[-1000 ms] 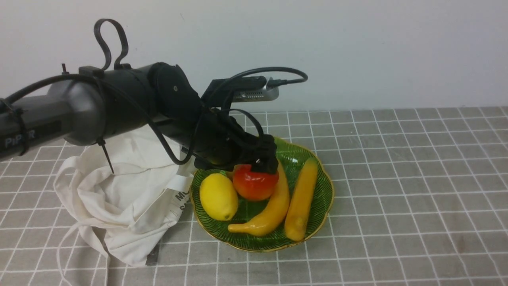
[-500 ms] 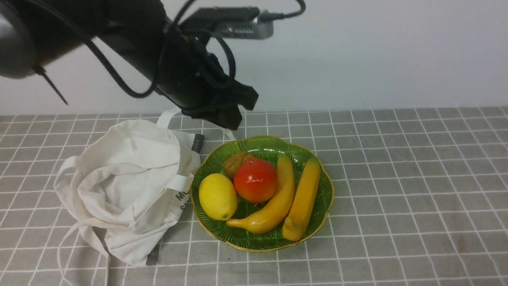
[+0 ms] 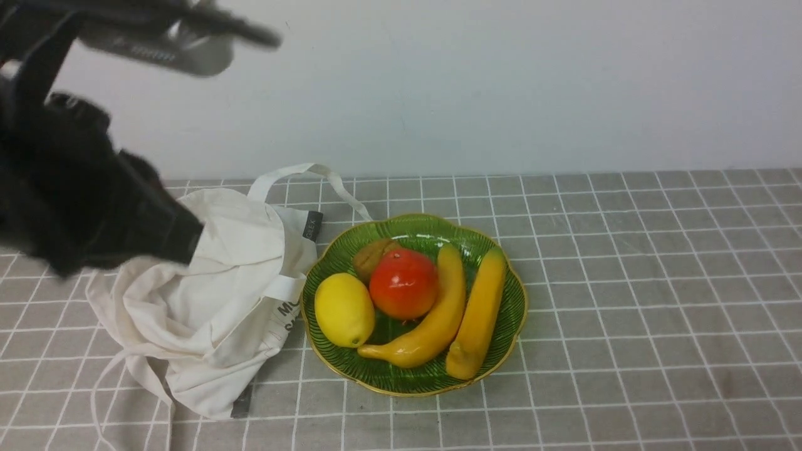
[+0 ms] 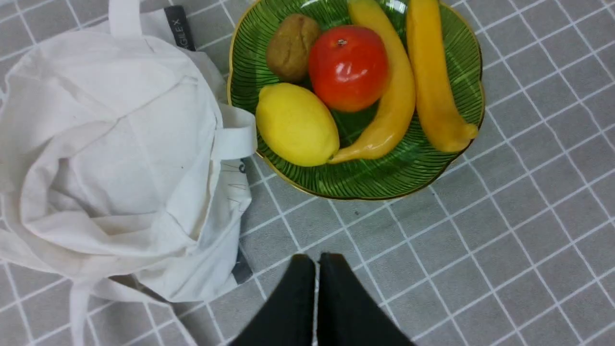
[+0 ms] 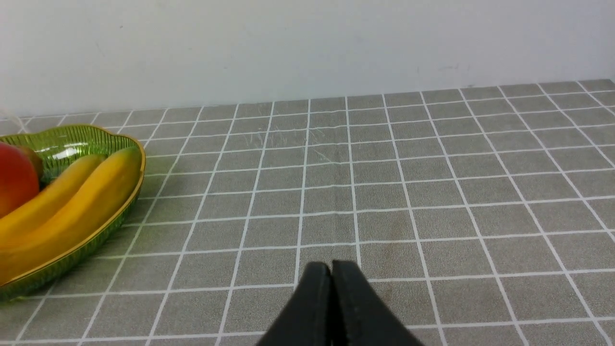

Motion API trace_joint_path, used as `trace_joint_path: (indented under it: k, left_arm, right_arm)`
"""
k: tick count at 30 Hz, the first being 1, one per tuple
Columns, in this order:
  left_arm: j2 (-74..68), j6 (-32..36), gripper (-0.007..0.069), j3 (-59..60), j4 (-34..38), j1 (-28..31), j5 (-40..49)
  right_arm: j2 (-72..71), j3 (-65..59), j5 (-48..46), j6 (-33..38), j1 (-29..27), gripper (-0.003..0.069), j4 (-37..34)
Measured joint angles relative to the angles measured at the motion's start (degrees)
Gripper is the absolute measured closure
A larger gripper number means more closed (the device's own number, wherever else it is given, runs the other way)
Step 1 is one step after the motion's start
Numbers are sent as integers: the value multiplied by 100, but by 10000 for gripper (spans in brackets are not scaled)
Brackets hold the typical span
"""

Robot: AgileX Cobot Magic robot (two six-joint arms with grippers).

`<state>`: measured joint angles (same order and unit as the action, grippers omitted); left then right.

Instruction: Take the fruit out of the bag on the grey coffee tablecloth and place them on the plate.

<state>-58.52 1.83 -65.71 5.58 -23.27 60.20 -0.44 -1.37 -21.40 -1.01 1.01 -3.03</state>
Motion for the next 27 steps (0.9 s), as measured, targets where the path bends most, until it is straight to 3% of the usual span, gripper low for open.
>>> trace_joint_path:
  k: [9,16,27]
  left_arm:
    - [2654,-22,632,3666,557,0,-3425]
    - [3579,30,632,4930,533,0,-3787]
    - [3681,188,632,5288,-43,13,-3663]
  right_arm:
    - [0,0,0,0,0,673,0]
    - [0,0,0,0,0,673,0]
    - [0,0,0,0,0,673,0]
